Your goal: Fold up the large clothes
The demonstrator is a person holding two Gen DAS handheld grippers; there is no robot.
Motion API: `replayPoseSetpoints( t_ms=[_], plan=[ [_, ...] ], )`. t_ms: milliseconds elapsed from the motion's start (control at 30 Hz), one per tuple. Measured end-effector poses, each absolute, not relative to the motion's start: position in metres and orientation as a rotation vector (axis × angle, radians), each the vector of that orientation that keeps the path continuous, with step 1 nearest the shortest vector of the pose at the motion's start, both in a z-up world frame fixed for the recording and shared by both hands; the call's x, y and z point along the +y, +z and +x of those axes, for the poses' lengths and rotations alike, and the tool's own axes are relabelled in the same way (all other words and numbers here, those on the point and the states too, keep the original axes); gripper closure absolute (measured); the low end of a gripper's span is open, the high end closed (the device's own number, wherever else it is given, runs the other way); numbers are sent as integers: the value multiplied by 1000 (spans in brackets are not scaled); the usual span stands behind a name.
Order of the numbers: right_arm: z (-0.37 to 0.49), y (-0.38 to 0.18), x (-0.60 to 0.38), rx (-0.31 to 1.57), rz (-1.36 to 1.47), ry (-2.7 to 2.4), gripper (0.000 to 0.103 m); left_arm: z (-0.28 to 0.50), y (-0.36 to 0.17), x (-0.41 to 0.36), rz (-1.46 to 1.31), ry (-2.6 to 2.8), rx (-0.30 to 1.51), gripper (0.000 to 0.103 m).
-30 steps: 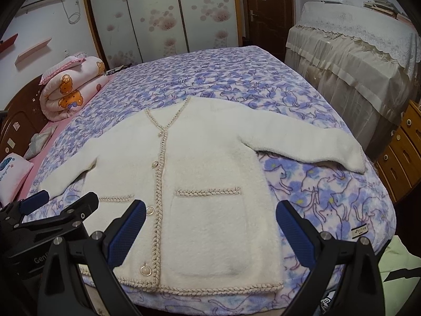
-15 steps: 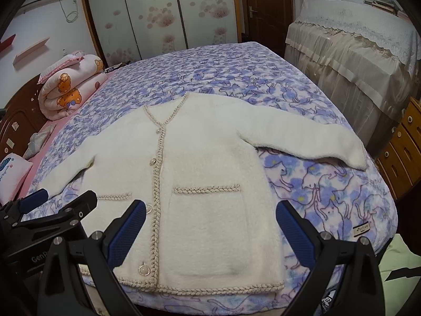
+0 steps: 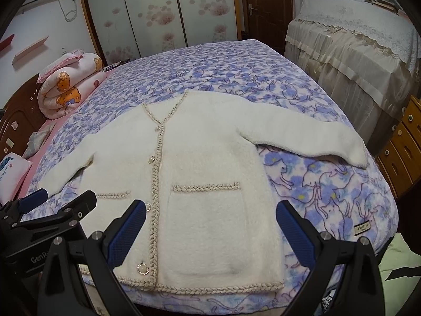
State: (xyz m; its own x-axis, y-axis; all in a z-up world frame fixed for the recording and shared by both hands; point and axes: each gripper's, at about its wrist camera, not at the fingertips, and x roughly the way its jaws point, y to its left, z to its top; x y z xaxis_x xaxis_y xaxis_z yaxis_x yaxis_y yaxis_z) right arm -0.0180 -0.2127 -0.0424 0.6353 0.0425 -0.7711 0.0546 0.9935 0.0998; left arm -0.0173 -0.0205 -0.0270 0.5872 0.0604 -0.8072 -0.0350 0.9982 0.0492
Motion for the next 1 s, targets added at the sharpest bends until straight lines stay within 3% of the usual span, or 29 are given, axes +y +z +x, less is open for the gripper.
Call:
replayPoseSetpoints(
  t_ms=[667, 1000],
  plan=[
    [-26, -33, -224, 759, 233, -4, 3, -12, -36, -22, 5, 44, 942, 0],
    [-11, -4, -252, 690, 291, -19, 3, 13, -11, -35, 20, -2, 887, 1]
  ],
)
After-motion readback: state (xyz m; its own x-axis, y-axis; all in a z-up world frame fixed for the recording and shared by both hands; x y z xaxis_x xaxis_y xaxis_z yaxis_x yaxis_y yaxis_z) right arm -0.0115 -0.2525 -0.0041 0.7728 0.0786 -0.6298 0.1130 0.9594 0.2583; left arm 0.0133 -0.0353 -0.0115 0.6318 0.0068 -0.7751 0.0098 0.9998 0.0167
